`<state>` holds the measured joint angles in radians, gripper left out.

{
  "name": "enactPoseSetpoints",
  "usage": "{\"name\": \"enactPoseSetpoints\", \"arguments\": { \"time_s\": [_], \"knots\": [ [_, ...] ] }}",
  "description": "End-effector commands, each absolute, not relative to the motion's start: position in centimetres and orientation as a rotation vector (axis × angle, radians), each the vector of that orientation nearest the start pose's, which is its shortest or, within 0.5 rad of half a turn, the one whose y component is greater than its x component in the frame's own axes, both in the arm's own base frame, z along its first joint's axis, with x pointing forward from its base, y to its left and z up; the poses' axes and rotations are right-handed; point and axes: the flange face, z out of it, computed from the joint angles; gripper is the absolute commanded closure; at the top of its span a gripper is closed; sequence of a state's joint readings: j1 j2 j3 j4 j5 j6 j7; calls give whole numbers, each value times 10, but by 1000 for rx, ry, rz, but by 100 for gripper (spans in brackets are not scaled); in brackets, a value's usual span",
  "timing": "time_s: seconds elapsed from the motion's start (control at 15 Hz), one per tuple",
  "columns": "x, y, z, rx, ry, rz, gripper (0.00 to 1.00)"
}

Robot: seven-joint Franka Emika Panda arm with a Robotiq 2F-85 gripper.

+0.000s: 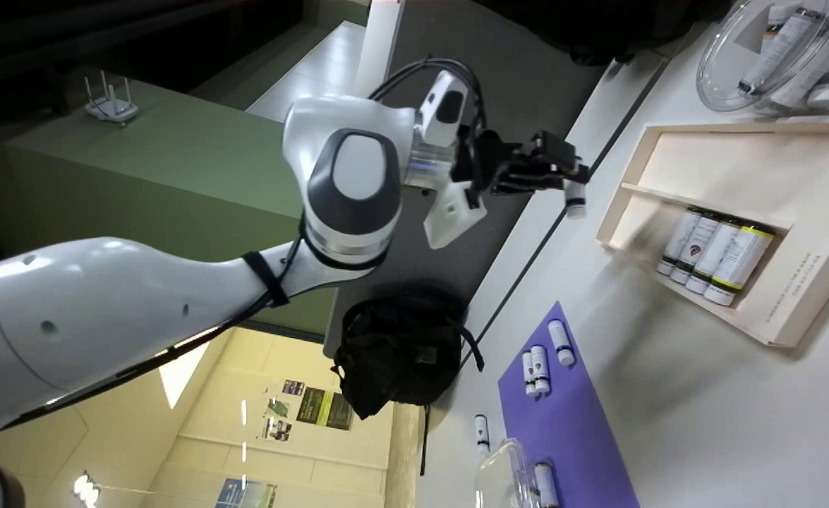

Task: Remove four bottles from the tray and place them on the table

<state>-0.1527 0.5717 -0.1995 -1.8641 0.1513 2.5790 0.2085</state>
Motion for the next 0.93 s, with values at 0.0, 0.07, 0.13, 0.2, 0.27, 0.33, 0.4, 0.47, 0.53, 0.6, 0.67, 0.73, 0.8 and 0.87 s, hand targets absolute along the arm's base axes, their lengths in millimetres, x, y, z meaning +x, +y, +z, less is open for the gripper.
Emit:
{"name": "enactPoseSetpoints", "arguments": {
  "time_s": [0.0, 0.07, 0.13, 0.2, 0.27, 0.33, 0.4, 0.47, 0.53, 0.6, 0.67, 0.73, 0.8, 0.87],
  "knots": [
    [623, -170, 287, -3018, 752, -337, 93],
    [628, -146, 297, -3001, 685, -335, 93],
    [632, -125, 305, -2993, 617, -346, 93],
    [637, -96, 310, -2989, 519, -351, 93],
    [640, -71, 312, -2988, 433, -361, 93],
    [642, -42, 311, -2991, 340, -369, 93],
    [644, -18, 306, -2991, 263, -365, 93],
    [646, 12, 296, -2986, 182, -349, 93],
    [645, 36, 291, -2977, 123, -322, 93],
    [644, 59, 281, -2966, 69, -277, 93],
    [641, 81, 269, -2960, 24, -240, 93],
    [638, 98, 258, -2955, -19, -206, 93],
    [634, 112, 243, -2951, -56, -168, 93],
    [629, 123, 228, -2950, -86, -138, 93]
  ]
}}
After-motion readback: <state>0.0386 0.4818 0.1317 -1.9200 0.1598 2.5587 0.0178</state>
